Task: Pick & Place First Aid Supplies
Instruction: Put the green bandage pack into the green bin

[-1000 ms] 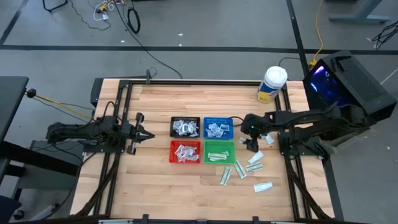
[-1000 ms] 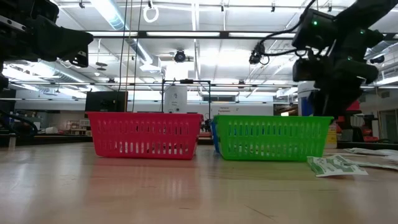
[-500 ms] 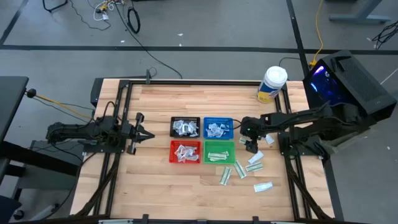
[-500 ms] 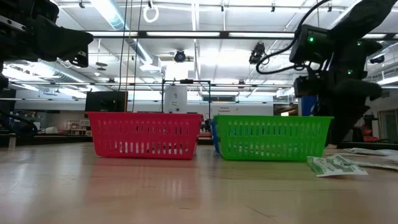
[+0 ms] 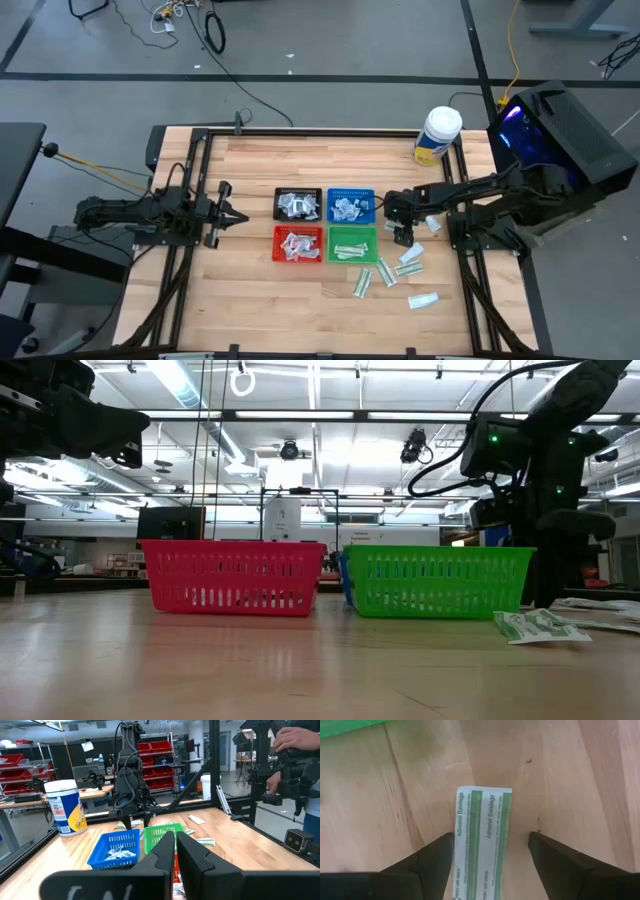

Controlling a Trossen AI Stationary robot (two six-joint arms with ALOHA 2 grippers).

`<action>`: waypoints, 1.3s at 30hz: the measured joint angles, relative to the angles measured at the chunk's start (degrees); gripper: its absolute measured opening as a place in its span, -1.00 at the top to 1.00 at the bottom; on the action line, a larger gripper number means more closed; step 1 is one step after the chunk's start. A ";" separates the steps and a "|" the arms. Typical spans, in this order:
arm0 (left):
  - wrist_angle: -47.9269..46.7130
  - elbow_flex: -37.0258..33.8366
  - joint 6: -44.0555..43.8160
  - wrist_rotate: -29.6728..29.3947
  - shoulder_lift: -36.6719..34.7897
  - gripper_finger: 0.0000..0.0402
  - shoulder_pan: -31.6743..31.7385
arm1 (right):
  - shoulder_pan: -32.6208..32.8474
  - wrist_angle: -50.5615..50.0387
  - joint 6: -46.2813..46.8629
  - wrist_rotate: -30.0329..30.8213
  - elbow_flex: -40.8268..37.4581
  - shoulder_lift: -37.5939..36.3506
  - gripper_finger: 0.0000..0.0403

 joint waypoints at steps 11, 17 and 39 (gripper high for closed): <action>0.00 0.01 0.00 0.00 0.00 0.87 0.01 | -0.02 0.10 0.20 -0.48 -0.07 0.07 -0.29; 0.01 -0.01 0.00 0.00 0.00 0.87 -0.01 | -0.02 0.13 0.81 0.01 -0.11 0.11 -0.05; 0.01 0.00 0.00 0.00 0.00 0.87 0.00 | 0.04 -0.69 1.70 0.49 0.31 -1.02 0.36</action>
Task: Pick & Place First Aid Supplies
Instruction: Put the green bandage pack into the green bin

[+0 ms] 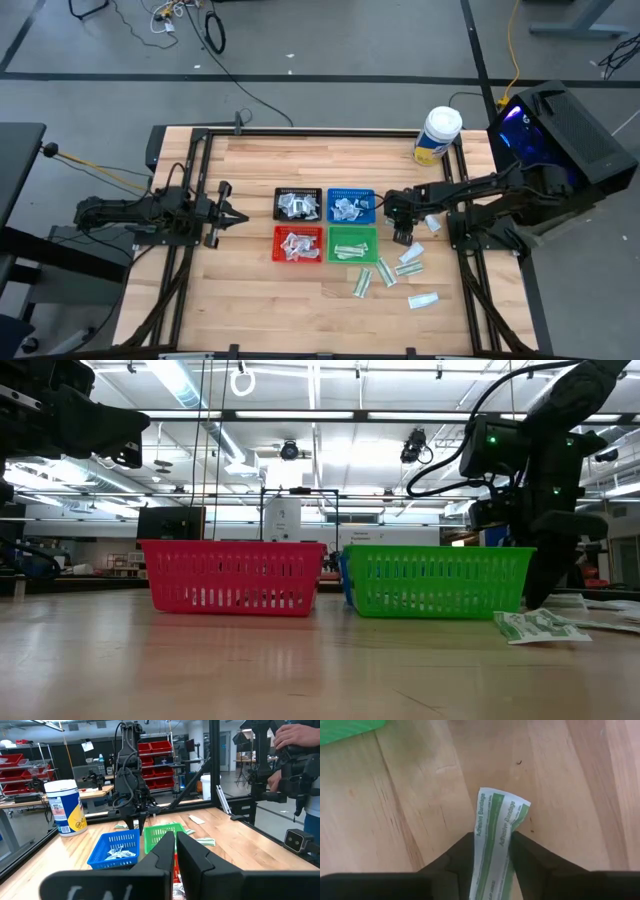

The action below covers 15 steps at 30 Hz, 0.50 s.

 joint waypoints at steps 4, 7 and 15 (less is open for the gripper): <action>0.00 0.00 0.00 0.00 0.00 0.87 0.00 | 0.09 -1.87 0.02 -1.37 1.46 -1.50 0.36; 0.00 0.01 0.00 0.00 0.00 0.87 0.01 | 0.02 -2.33 0.04 -2.66 2.26 -2.56 0.35; 0.00 0.02 0.00 0.00 0.00 0.87 0.00 | 0.04 -3.97 0.04 -6.52 4.24 -3.30 0.35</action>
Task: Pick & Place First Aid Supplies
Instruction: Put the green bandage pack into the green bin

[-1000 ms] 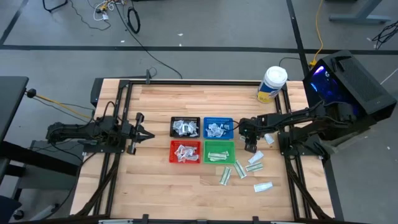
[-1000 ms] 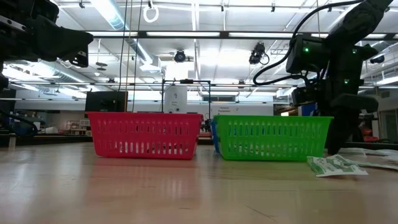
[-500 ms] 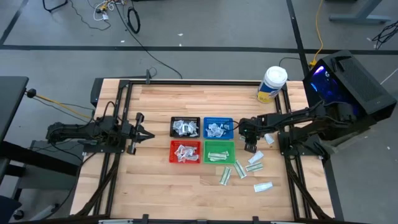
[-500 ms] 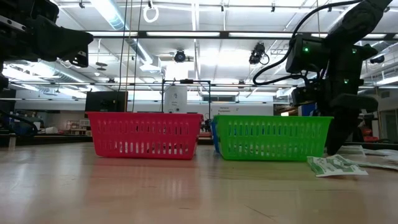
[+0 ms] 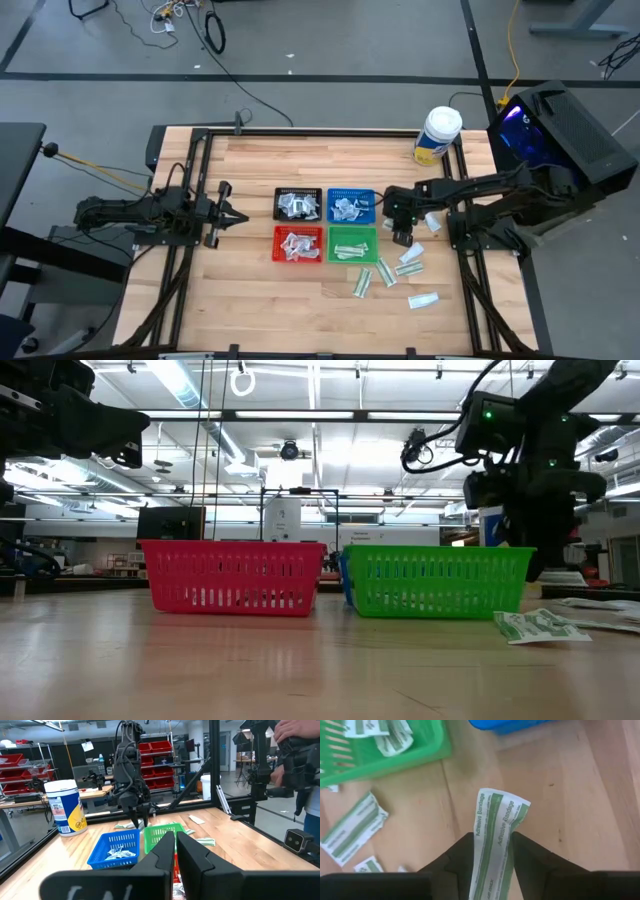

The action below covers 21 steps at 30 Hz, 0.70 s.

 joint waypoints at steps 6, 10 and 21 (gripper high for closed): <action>0.00 -0.01 0.00 0.00 0.00 0.87 0.01 | -0.02 -2.35 -0.01 -1.02 2.28 -0.78 0.35; -0.02 -0.02 0.00 0.00 0.00 0.87 0.00 | -0.02 -3.83 -0.01 -1.00 3.82 -2.59 0.35; 0.00 -0.02 0.00 0.00 0.00 0.87 0.02 | 2.79 -7.20 -0.03 -3.91 13.64 -2.09 0.35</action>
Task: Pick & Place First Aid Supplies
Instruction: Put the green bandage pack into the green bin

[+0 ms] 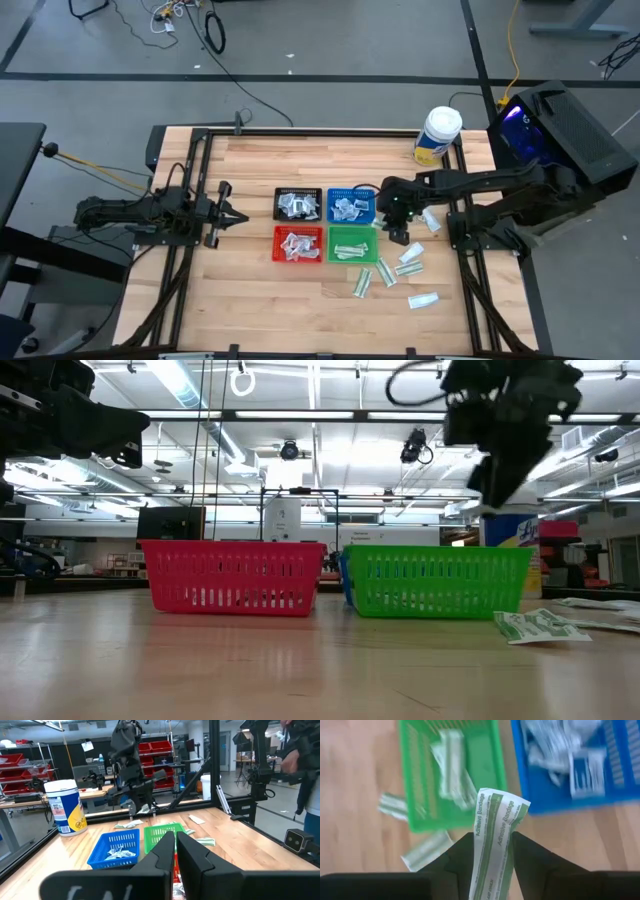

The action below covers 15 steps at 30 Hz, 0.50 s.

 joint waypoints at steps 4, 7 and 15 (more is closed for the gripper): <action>-0.01 0.01 0.00 0.00 0.00 0.87 -0.02 | 2.15 4.50 0.02 -0.02 2.80 2.34 0.35; 0.00 0.00 0.00 0.00 0.00 0.87 -0.02 | 3.74 8.83 0.00 -0.02 3.90 4.53 0.35; 0.00 0.00 0.00 0.00 0.00 0.87 0.00 | 5.52 17.08 0.00 -0.11 4.30 9.34 0.35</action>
